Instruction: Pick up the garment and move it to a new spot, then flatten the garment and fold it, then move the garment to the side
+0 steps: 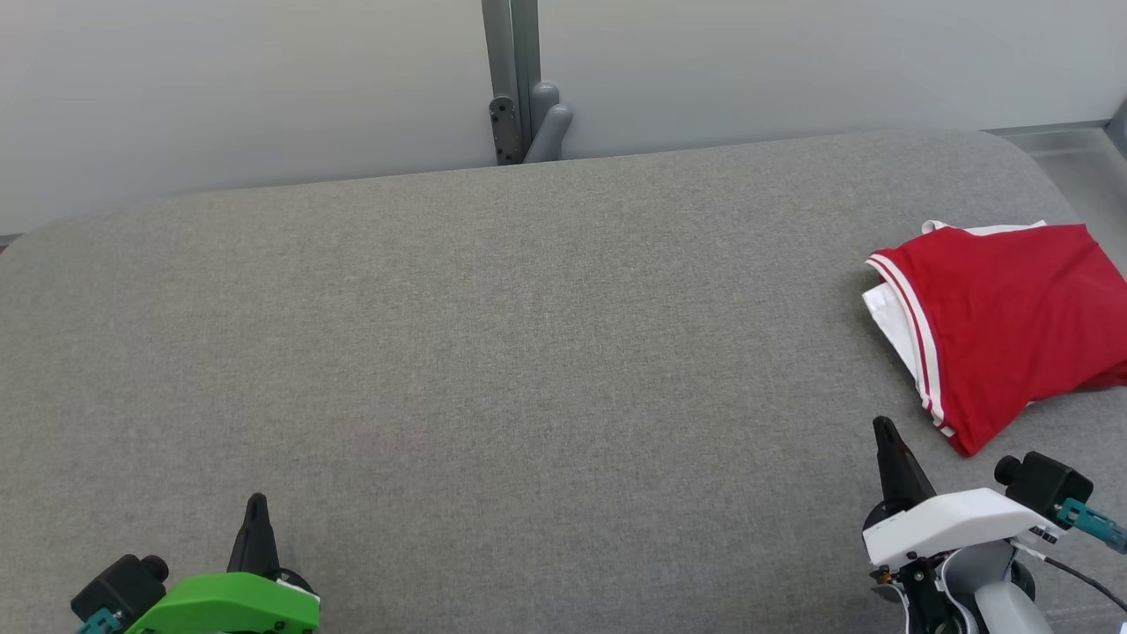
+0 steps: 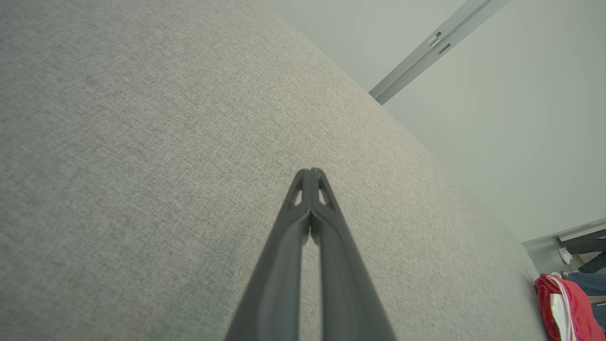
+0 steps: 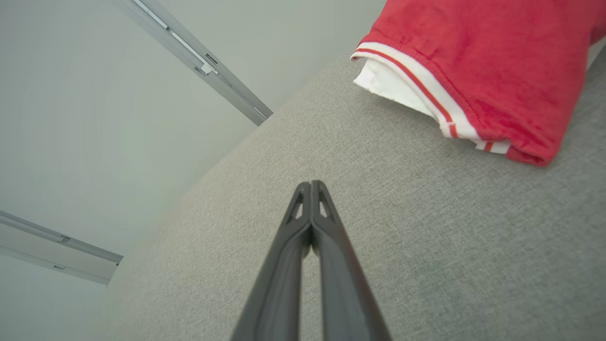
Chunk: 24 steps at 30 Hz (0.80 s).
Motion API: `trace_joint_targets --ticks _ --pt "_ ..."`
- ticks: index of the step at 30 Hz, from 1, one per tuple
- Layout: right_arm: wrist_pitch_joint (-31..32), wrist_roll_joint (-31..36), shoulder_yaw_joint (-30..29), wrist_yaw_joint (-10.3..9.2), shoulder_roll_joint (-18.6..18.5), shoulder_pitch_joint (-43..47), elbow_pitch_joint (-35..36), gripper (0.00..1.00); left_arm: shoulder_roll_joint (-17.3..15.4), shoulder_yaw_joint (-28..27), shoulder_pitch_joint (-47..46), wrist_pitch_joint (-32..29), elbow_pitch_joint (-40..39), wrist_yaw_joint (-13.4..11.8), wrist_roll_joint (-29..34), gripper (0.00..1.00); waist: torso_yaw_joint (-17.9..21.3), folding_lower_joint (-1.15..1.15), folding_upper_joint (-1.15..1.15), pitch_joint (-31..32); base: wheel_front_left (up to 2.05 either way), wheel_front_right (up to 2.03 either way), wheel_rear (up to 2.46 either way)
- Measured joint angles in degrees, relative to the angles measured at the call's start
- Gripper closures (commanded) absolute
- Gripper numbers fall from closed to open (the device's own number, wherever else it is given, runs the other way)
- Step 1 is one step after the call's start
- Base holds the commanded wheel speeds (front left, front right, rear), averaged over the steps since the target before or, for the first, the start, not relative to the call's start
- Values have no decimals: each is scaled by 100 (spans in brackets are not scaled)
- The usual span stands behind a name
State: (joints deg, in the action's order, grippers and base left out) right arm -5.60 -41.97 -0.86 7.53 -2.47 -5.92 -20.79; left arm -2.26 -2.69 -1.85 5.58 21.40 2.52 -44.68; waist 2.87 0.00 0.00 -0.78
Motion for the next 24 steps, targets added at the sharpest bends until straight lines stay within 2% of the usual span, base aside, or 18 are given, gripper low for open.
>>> trace_joint_targets --ticks 24 --pt "436 -1827 -202 -1 -5 -7 234 100 -15 -138 -148 -450 -253 167 -1731 100 -81 0 0 17 0 0 0"
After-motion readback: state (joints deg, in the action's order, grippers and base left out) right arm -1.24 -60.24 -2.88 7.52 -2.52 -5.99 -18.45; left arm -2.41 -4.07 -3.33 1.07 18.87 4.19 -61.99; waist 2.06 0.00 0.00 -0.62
